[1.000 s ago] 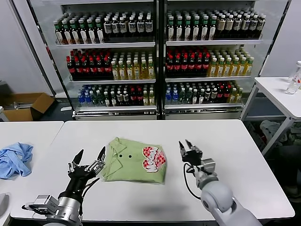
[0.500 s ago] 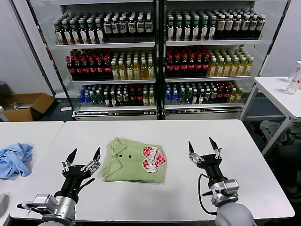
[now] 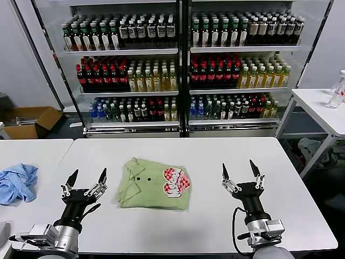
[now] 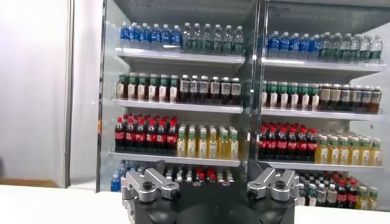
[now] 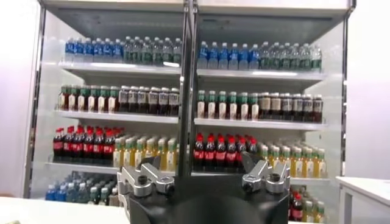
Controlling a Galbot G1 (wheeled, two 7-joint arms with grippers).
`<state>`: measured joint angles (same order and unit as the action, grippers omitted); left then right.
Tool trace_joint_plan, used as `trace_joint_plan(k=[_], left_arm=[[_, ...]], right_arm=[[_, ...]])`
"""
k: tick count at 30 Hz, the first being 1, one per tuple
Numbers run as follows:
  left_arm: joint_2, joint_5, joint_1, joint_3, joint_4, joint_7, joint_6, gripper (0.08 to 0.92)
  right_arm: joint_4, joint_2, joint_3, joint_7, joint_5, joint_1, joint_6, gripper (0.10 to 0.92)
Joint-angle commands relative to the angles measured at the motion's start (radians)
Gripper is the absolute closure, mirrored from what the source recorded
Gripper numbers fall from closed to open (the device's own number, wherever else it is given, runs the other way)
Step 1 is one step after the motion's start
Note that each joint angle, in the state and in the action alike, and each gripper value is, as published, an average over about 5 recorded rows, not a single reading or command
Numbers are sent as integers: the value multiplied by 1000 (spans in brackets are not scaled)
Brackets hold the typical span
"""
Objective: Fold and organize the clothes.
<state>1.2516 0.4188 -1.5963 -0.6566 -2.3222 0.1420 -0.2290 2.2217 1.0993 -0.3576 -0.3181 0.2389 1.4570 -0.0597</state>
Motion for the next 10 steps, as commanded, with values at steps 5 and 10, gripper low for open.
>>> trace_joint_plan(k=[5,10], left_arm=[[5,-15,-9,-17,-11,-4,2,177],[-1,-17,-7,-15,-5,-7,2,177]], right_arm=[[42,4,-6,-17,-24,38,-4,203],[43,2,-3,-22,-18,31,-19,203]])
